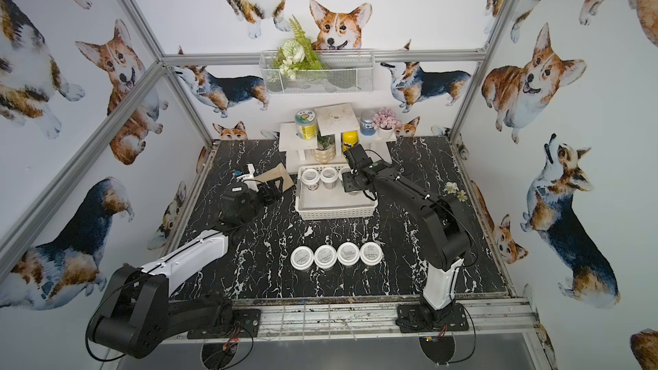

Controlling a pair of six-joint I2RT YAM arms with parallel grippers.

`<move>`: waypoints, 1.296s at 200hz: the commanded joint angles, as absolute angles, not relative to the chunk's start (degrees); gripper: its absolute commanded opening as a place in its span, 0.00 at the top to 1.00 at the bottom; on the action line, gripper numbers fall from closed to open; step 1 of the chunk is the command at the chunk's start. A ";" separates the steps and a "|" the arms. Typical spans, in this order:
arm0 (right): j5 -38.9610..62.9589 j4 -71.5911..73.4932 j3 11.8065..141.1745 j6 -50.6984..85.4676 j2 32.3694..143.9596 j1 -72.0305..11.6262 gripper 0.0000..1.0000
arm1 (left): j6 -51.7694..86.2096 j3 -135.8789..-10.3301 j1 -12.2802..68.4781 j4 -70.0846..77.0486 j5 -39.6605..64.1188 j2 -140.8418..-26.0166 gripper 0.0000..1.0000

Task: Put the yogurt in the basket
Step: Place the yogurt in the basket.

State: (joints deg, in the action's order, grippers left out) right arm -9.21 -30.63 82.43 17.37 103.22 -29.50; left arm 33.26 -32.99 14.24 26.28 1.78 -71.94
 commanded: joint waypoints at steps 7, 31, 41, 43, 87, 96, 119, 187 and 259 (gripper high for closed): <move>-9.18 -31.64 84.54 19.19 104.11 -32.38 0.34 | 33.14 -32.07 14.15 28.83 0.79 -70.82 0.18; -8.72 -32.24 87.00 19.84 106.08 -34.58 0.34 | 33.21 -32.43 14.16 28.54 0.96 -71.19 0.19; -8.66 -32.43 88.02 20.09 106.80 -35.39 0.34 | 33.20 -32.34 14.22 28.61 0.97 -71.10 0.19; -8.62 -32.43 88.21 20.14 106.97 -35.59 0.34 | 33.15 -32.32 14.23 28.64 0.97 -71.10 0.19; -8.10 -33.22 93.41 21.01 110.99 -38.92 0.34 | 33.14 -32.26 14.18 28.78 0.90 -71.04 0.19; -8.34 -33.44 94.42 21.10 111.86 -39.66 0.34 | 33.26 -32.22 14.12 28.83 0.97 -70.99 0.19; -8.45 -34.38 97.53 21.36 114.18 -41.05 0.34 | 33.22 -32.08 14.11 28.96 1.04 -70.93 0.19; -9.00 -36.09 104.18 21.55 119.59 -43.63 0.34 | 33.51 -31.81 13.74 29.44 1.49 -70.84 0.19; -10.46 -37.64 107.64 21.27 123.21 -45.82 0.34 | 33.49 -31.81 13.71 29.53 1.76 -70.93 0.19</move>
